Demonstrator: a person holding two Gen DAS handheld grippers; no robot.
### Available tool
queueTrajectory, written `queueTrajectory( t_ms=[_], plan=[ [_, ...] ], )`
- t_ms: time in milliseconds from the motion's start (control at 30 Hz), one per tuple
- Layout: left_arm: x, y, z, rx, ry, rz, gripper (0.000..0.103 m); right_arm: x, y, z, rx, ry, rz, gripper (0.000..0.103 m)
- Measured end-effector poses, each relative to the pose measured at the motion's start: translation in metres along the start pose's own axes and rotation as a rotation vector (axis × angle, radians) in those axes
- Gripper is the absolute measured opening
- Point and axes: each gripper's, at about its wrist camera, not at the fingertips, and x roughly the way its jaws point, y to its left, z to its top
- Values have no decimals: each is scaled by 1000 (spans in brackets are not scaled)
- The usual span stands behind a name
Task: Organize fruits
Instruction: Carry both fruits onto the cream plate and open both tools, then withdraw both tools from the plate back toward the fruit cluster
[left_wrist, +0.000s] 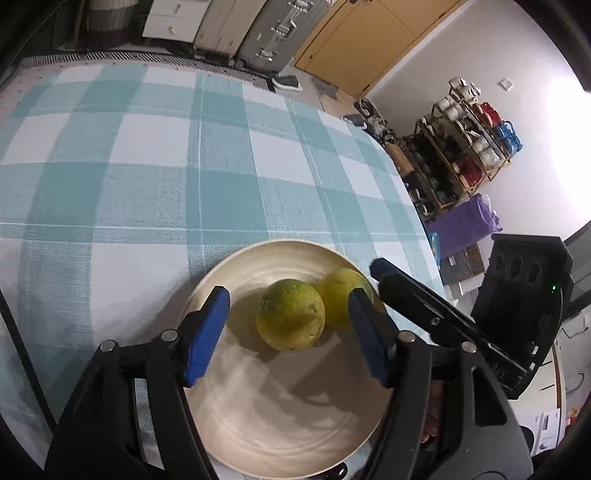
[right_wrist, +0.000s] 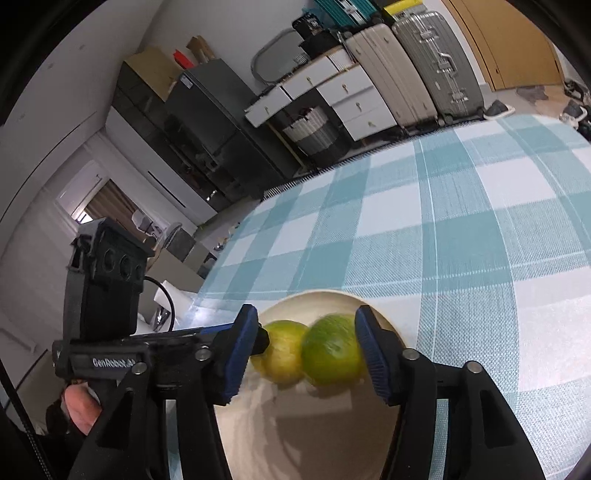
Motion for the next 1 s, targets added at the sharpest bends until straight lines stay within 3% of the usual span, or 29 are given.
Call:
queueTrajectory(
  t_ms=[133, 200, 600, 1000],
  plan=[
    [-16, -7, -6, 25, -30, 31, 65, -20, 1, -2, 4, -34, -11, 62],
    [-25, -10, -11, 37, -47, 60, 66, -32, 3, -4, -6, -60, -32, 72],
    [-86, -33, -63, 126, -176, 265, 66, -83, 30, -39, -105, -98, -159, 74],
    [-120, -53, -124, 134, -237, 322, 71, -120, 64, -71, -206, -163, -157, 86]
  ],
)
